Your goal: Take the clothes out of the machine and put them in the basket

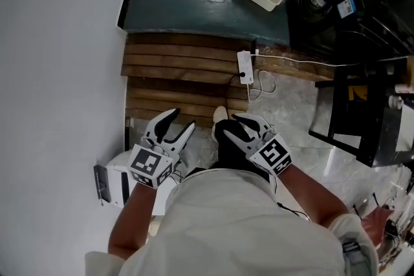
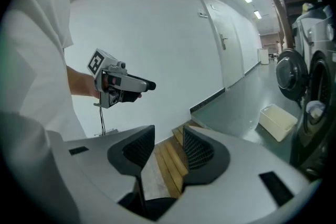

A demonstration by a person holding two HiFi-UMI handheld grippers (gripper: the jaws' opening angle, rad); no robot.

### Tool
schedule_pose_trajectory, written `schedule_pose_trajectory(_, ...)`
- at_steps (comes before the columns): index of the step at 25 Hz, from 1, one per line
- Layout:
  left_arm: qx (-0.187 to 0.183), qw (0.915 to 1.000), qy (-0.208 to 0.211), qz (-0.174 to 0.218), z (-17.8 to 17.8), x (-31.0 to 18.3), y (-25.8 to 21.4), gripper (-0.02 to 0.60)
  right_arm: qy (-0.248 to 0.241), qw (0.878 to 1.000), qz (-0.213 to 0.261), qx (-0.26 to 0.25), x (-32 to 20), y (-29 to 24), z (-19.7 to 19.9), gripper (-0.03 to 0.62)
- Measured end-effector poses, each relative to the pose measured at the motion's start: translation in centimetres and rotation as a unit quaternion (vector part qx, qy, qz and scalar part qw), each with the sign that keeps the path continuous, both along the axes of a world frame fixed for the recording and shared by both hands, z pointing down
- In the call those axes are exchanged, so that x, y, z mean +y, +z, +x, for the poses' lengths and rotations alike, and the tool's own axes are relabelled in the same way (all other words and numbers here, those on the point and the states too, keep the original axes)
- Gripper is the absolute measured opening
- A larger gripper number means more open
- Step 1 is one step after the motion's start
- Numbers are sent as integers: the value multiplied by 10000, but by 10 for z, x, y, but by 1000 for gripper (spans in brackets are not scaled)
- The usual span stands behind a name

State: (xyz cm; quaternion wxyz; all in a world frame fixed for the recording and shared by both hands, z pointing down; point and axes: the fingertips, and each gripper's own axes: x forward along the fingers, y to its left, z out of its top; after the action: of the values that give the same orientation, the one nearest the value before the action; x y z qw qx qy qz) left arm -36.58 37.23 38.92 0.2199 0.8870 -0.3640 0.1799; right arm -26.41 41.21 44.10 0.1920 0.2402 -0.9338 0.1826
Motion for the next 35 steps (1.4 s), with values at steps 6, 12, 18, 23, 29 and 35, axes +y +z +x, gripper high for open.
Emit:
schedule_pose_trajectory(6,-163,9991,329,231,27,-98,-62,196,260,9996,59,-89,-89,-46,17,152)
schedule_pose_trajectory(12,-151,9963,763,363,54,-160,-98,196,657,9978,-23,-58,-128,-71,38,152)
schedule_pose_trajectory(18,-45,9894,1410,353,83,-216,-100,192,1167,9928,-258,-37,-164,-67,44,150)
schedule_pose_trajectory(23,102,9781,2064,247,90,-277,-92,192,1623,9860,-359,105,-211,-67,32,150)
schedule_pose_trajectory(29,236,9547,2955,257,88,-360,-111,192,2492,9668,-506,243,-284,-95,12,150)
schedule_pose_trajectory(35,238,9271,3739,110,72,-413,-130,190,3318,9413,-616,136,-340,-145,-19,150)
